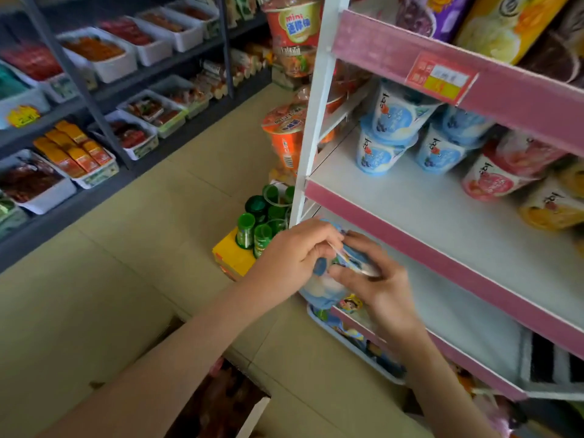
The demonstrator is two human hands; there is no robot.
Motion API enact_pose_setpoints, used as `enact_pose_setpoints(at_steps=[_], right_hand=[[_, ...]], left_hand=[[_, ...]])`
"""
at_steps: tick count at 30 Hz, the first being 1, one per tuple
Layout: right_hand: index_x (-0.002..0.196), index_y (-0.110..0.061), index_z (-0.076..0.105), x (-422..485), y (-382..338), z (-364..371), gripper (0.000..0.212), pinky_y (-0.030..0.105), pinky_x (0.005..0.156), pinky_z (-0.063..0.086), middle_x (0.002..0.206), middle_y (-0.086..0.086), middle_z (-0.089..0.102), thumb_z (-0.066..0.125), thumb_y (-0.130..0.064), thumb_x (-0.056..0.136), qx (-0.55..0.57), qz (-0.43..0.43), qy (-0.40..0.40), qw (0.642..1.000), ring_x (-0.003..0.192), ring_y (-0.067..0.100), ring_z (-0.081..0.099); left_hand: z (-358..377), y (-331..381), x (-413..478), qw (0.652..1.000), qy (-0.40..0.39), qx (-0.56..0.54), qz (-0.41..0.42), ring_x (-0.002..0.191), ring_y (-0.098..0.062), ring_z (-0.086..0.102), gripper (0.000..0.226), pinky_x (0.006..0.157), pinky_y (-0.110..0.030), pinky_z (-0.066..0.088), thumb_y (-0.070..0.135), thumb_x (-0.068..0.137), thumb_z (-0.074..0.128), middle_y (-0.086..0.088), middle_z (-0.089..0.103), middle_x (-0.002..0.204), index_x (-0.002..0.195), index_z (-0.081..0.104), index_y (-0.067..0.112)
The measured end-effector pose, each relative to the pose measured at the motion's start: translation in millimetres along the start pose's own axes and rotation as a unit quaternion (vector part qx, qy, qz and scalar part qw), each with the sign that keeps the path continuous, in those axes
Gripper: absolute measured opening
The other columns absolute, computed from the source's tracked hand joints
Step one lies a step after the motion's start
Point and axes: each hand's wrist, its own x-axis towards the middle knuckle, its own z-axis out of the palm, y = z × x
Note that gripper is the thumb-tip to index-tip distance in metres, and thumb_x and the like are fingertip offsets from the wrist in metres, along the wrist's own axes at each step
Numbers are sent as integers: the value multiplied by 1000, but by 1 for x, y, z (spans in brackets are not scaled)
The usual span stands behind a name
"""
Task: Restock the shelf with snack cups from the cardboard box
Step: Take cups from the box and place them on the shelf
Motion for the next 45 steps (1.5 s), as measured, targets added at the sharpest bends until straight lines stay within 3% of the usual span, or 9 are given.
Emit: enact_pose_setpoints(at_steps=[6, 10, 14, 17, 23, 29, 36, 41, 45], right_hand=[[112, -31, 58, 11, -11, -15, 48, 10, 89, 43, 134, 0, 49, 81, -37, 70, -42, -91, 106, 989, 120, -4, 46], [112, -41, 59, 23, -11, -28, 34, 38, 103, 42, 129, -21, 49, 62, -42, 78, -135, -181, 114, 967, 132, 3, 39], [107, -55, 57, 40, -16, -48, 31, 17, 95, 42, 125, -26, 51, 56, -41, 79, -153, -236, 136, 950, 128, -4, 40], [107, -53, 57, 53, -15, -69, 30, 28, 96, 47, 125, -22, 51, 54, -37, 81, -159, -271, 159, 936, 130, 3, 41], [107, -51, 58, 78, -2, -108, 32, 40, 98, 45, 121, -21, 54, 57, -32, 82, -184, -299, 204, 914, 124, 9, 49], [93, -41, 60, 100, 22, -131, 44, 13, 91, 39, 110, -25, 55, 75, -4, 76, -260, -261, 281, 886, 119, 9, 51], [112, -37, 51, 118, 39, -145, 50, 50, 100, 39, 120, -35, 40, 68, -17, 70, -332, -297, 232, 865, 119, 15, 45], [129, -45, 41, 114, 50, -162, 86, 33, 89, 45, 121, -45, 23, 88, -21, 61, -337, -236, 264, 872, 111, -8, 30], [114, -49, 47, 116, 46, -161, 68, 24, 87, 42, 115, -43, 30, 85, -26, 62, -312, -223, 256, 888, 113, -6, 34]], left_hand=[[20, 8, 23, 991, 129, -31, -18, 88, 2, 62, 14, 76, -6, 45, 0, 82, 52, -6, 68, 92, 87, 66, 3], [34, 12, 42, 983, 178, -6, 32, 90, 0, 60, 16, 86, -3, 38, 4, 85, 51, -3, 66, 93, 86, 60, 18], [47, 17, 67, 974, 181, 29, 136, 97, -13, 60, 12, 92, -21, 47, 10, 86, 45, 4, 60, 99, 88, 54, 18], [61, 18, 89, 963, 189, 47, 184, 106, -14, 58, 16, 98, -44, 45, 5, 87, 45, 2, 62, 98, 89, 60, 10], [96, 0, 129, 958, 182, 53, 215, 108, -13, 57, 20, 113, -33, 29, 9, 90, 46, -3, 67, 97, 85, 65, 5], [117, -21, 162, 976, 86, 38, 196, 107, -19, 58, 15, 95, -40, 47, 13, 86, 41, -3, 63, 98, 84, 55, 9], [128, -26, 170, 948, 127, 233, 177, 85, -11, 53, 24, 57, -20, 47, 14, 70, 35, 4, 62, 82, 82, 56, 17], [139, -35, 174, 971, 155, 143, 111, 81, -11, 61, 42, 64, -20, 48, -7, 78, 58, 6, 63, 95, 95, 48, 31], [138, -36, 174, 980, 175, 70, 69, 80, -4, 58, 29, 68, -9, 40, -2, 88, 49, 9, 66, 92, 97, 59, 24]])
